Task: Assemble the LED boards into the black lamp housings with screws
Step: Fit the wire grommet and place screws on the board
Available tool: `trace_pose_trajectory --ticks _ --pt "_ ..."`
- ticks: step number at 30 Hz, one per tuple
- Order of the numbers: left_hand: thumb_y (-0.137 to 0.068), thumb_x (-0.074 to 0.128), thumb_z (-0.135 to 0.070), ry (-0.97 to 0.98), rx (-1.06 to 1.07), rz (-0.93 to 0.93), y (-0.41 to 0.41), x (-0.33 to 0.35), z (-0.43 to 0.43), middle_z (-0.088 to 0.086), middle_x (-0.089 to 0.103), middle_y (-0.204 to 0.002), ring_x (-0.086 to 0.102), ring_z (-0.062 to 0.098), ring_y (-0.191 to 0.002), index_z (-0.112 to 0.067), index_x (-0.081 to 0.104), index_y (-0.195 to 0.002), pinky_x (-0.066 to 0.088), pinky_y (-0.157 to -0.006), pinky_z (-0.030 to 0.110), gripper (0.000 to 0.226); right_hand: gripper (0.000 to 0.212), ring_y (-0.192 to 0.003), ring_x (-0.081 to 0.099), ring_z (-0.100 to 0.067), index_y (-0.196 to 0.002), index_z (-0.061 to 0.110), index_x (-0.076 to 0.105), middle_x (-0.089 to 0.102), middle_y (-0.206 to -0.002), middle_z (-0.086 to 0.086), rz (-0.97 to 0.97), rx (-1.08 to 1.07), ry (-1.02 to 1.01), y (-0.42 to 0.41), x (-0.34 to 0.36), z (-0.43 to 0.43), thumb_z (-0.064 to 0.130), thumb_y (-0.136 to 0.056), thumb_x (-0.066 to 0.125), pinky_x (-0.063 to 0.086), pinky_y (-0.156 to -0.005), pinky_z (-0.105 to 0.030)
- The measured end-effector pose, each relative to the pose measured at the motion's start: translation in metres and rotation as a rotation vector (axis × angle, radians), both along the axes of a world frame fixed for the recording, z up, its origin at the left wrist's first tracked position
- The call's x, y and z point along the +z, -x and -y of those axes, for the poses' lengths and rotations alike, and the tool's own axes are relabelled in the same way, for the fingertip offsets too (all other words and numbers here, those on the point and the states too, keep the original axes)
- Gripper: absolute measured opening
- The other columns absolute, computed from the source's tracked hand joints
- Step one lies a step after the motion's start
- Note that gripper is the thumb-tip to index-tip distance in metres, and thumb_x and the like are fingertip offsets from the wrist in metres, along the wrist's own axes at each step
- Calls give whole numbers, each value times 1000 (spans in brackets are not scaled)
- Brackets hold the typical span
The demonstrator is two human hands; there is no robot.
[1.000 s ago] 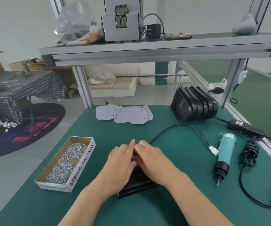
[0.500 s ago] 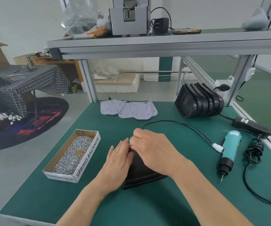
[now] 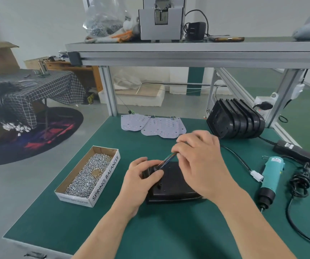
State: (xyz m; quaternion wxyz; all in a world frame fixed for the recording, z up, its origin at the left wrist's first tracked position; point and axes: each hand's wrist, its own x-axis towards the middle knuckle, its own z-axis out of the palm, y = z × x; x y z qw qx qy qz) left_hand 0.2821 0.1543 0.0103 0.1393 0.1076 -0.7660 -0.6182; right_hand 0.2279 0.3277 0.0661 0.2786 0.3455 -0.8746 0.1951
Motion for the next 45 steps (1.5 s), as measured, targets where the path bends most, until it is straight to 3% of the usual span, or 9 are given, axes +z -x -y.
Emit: trace_pose_trajectory --ticks 3,6,12,18,22,25,29,35,45 --pt "-80 83 -18 127 -8 -70 7 14 -9 -9 47 -136 49 -11 -117 -50 73 -89 39 -99 8 35 29 -115 54 -26 -117 20 66 64 -107 5 21 45 -221 -14 8 5 23 -93 49 24 -117 -52" --pt "-78 80 -10 260 -7 -155 14 29 -21 -10 44 -135 42 -25 -110 -41 68 -97 31 -83 -6 38 14 -94 55 -24 -112 18 50 52 -103 2 199 -46 -234 -21 14 10 24 -101 45 34 -92 -36" --pt "-73 78 -6 301 -123 -295 18 52 -24 -8 36 -138 39 -19 -121 -28 62 -111 35 -92 0 47 32 -74 40 -23 -78 25 25 40 -79 9 371 -78 -147 -18 26 -8 35 -108 34 26 -68 -38" --pt "-77 55 -4 -302 -333 -199 24 59 -1 -4 67 -130 65 15 -114 -37 57 -136 44 -106 35 68 27 -60 39 -11 -76 19 49 46 -64 10 540 74 322 -12 14 -35 16 -103 50 31 -55 -23" --pt "-82 65 -13 -324 -565 -115 31 54 18 -1 55 -147 51 19 -136 -32 52 -145 37 -115 44 67 27 -51 33 -5 -75 17 57 41 -55 15 658 177 536 -21 6 -35 11 -102 55 28 -49 -14" --pt "-91 60 2 -284 -821 -60 36 51 15 10 61 -137 59 32 -126 -28 44 -151 50 -103 44 68 30 -53 31 -5 -75 22 59 41 -58 14 711 223 578 -26 4 -30 11 -102 55 27 -50 -16" --pt "-84 70 0 -417 -669 -80 40 53 1 4 66 -88 67 18 -75 -22 71 -116 57 -66 27 39 29 -54 32 -7 -76 22 60 41 -57 13 657 191 617 -28 2 -24 10 -102 55 27 -51 -16" --pt "-55 98 -36 -537 -601 -79 43 45 -9 11 68 -86 65 25 -73 -20 69 -95 58 -62 32 53 27 -60 49 -7 -82 23 68 58 -63 15 559 90 660 -31 1 -11 11 -102 55 34 -57 -14" --pt "-65 91 -33 -572 -557 -9 49 37 -13 18 66 -84 61 25 -64 -15 31 -156 52 -54 29 111 23 -53 53 -8 -95 0 72 63 -72 -10 1052 303 1360 -34 4 6 -4 -101 49 41 -53 -15"
